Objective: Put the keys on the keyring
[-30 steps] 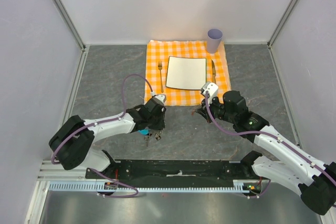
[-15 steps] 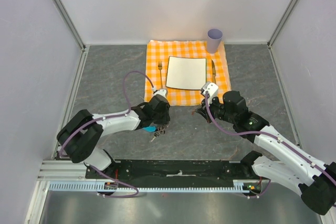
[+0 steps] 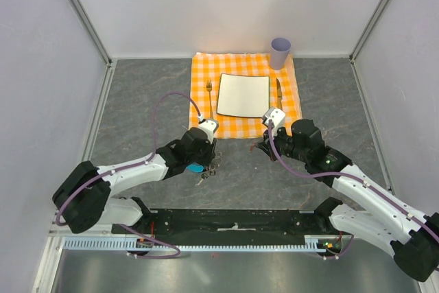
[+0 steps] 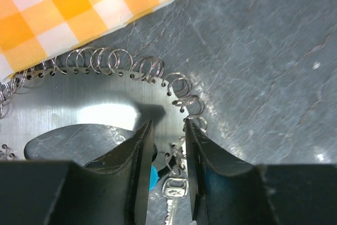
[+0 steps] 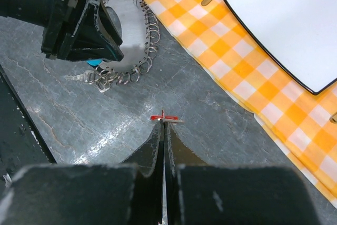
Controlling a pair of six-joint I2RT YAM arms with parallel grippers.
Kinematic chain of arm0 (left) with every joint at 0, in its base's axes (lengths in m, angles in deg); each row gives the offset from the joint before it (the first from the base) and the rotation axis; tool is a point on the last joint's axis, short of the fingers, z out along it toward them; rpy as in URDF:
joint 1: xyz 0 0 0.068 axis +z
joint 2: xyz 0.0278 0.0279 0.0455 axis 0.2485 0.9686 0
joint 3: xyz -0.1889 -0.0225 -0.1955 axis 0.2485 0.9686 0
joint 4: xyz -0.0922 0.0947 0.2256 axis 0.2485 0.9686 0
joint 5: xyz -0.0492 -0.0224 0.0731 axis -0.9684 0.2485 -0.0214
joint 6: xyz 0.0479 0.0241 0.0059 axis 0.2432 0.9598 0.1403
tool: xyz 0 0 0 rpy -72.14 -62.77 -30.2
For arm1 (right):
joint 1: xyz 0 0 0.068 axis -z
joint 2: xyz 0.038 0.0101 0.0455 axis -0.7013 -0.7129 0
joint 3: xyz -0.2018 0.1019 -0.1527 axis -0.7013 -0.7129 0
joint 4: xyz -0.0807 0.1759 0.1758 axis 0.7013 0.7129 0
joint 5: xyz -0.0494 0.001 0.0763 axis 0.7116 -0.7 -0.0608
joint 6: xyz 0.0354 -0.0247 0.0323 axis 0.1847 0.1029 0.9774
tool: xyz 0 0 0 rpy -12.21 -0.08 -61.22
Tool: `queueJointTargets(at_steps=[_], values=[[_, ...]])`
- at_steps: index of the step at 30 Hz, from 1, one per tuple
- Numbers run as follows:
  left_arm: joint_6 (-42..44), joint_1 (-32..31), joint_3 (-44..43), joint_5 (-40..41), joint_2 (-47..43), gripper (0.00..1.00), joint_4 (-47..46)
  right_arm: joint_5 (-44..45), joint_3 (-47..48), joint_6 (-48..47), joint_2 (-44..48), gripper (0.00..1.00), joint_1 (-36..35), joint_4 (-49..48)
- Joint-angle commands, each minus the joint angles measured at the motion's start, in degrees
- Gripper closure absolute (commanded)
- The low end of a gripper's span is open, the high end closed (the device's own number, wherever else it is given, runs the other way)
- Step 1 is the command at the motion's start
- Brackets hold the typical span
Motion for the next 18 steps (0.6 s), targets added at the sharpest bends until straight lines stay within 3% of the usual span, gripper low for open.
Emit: queueJointTargets(at_steps=[1,12,18], values=[[9.35,0.99,1.05,-2.72,0.95,0.64,-4.63,0.2,-0.16,-0.08,0.82,1.0,-0.47,-0.89],[11.82,1.17,-4.65,-9.14,9.29,0.69,-1.91,-0.07,-0.07,-0.44,0.64,1.0,-0.65,-0.72],[12.09,1.17,-5.71,-6.52,11.23,0.68,-0.6,-0.15,-0.16,-0.44,0.73,1.0,-0.65,-0.81]])
